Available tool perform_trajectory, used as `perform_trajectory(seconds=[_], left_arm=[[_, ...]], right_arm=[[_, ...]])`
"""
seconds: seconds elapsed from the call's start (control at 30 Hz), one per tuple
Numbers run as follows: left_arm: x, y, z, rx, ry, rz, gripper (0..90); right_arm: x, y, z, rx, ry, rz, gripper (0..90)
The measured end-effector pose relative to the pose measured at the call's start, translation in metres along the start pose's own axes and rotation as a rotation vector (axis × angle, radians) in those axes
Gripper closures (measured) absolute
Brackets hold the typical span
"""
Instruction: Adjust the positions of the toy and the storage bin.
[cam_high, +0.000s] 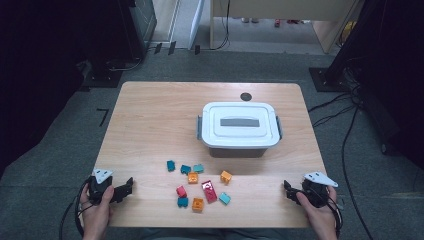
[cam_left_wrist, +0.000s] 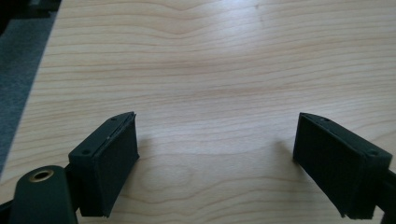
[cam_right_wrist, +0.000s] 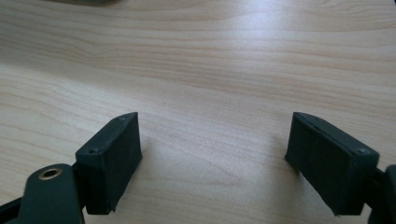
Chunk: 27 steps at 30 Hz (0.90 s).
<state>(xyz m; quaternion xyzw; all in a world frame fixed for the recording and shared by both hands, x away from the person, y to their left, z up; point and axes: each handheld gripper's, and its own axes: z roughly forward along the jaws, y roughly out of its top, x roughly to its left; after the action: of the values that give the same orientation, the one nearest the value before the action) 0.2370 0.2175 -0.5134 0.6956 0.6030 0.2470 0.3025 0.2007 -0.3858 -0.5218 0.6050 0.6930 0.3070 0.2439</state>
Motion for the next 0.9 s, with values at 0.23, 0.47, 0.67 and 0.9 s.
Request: perform_trajectory(seconds=[0.23, 0.47, 0.67, 0.9], left_arm=[[-0.021, 0.018, -0.011, -0.096, -0.054, 0.026, 13.9], [-0.044, 0.034, -0.011, -0.116, -0.138, 0.034, 15.1], [-0.053, 0.044, -0.012, -0.136, -0.159, 0.024, 18.8], [-0.064, 0.058, -0.015, -0.179, -0.205, 0.017, 26.8]], right_arm=[[0.002, 0.016, -0.011, -0.078, 0.033, 0.047, 21.3], [0.000, 0.038, -0.014, -0.128, 0.062, 0.096, 24.7], [0.003, 0.050, -0.014, -0.147, 0.071, 0.098, 27.1], [0.009, 0.067, -0.015, -0.183, 0.050, 0.093, 32.7]])
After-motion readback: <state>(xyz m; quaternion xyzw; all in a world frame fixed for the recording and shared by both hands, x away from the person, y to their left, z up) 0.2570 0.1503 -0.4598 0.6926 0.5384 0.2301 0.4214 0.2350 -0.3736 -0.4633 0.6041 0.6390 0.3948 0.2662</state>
